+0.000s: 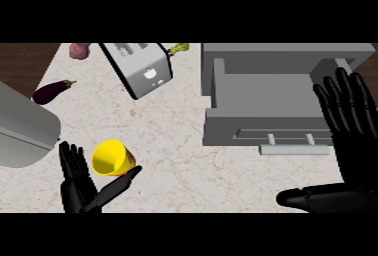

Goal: Pick up the cup, place it into the drawer and close the drawer

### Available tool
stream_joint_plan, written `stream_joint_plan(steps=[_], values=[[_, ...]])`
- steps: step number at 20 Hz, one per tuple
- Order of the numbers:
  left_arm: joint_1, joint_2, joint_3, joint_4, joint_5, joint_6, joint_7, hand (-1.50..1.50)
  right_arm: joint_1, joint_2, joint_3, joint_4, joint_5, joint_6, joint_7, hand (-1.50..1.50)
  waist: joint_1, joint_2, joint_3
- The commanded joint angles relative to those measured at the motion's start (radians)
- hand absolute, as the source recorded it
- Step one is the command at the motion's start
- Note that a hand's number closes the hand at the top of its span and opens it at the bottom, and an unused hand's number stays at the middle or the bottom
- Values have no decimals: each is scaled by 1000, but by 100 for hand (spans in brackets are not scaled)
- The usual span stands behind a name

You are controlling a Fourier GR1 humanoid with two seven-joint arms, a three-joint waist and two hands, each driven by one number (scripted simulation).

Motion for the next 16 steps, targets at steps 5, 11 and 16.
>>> stream_joint_plan(steps=[5,11,16], values=[[-35,-2,16,188,142,-26,-197,-150,26,-11,-16,-17,-21,18,17,-150,-1,0,0],[-52,-2,90,347,167,-142,-311,-150,74,16,23,-34,6,30,-30,-150,-2,0,0],[-154,-2,77,424,193,-103,-301,-150,-27,4,9,37,23,12,-13,-150,-1,1,0]])
